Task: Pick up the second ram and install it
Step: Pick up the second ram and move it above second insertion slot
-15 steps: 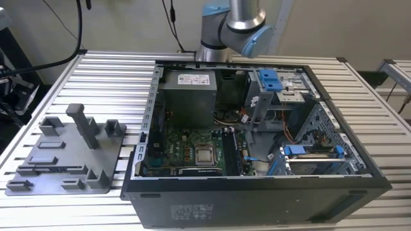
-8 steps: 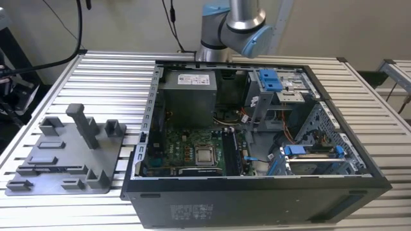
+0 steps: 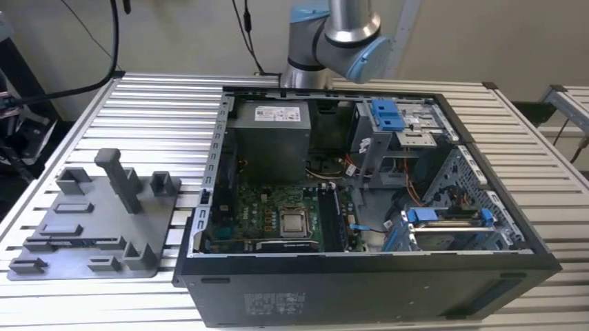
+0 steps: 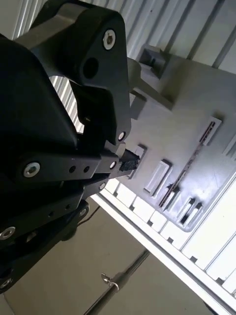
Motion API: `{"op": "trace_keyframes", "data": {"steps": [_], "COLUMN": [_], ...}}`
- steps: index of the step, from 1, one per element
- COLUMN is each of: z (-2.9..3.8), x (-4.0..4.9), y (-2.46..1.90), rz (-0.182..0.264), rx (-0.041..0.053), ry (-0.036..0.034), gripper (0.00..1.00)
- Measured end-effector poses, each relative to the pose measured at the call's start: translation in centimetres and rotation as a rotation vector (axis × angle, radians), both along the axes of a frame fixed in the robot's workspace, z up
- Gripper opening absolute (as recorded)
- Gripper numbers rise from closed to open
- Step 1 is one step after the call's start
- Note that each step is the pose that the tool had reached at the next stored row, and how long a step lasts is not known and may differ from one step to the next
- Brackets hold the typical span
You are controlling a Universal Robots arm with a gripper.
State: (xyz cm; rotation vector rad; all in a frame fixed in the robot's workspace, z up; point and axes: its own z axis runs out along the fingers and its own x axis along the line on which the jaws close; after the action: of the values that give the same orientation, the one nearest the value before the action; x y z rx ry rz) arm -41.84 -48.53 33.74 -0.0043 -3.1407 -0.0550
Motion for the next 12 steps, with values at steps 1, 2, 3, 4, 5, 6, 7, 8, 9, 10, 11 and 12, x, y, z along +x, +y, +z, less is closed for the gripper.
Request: {"op": "trace_keyframes", "data": {"steps": [1, 2, 3, 4, 5, 6, 7, 8, 9, 10, 11, 12], "z": [0.01, 0.01, 0.01, 0.01, 0.01, 0.01, 0.01, -0.01, -0.01, -0.01, 0.00, 0.00], "x": [0.00, 0.00, 0.00, 0.00, 0.00, -0.01, -0.01, -0.01, -0.02, -0.03, -0.05, -0.06], "y": [0.00, 0.00, 0.00, 0.00, 0.00, 0.00, 0.00, 0.00, 0.00, 0.00, 0.00, 0.00], "rz": [0.006, 0.012, 0.019, 0.025, 0.032, 0.039, 0.046, 0.055, 0.066, 0.078, 0.092, 0.106], "rx": [-0.0001, -0.0001, -0.0001, -0.0001, -0.0001, -0.0001, -0.0001, 0.0001, 0.0001, 0.0001, 0.0000, 0.0000], "ry": [0.0001, -0.0001, -0.0001, -0.0002, -0.0003, -0.0004, -0.0006, -0.0010, -0.0014, -0.0019, -0.0023, -0.0027], "gripper": [0.11, 0.11, 0.11, 0.11, 0.11, 0.11, 0.11, 0.11, 0.11, 0.11, 0.11, 0.11]}}
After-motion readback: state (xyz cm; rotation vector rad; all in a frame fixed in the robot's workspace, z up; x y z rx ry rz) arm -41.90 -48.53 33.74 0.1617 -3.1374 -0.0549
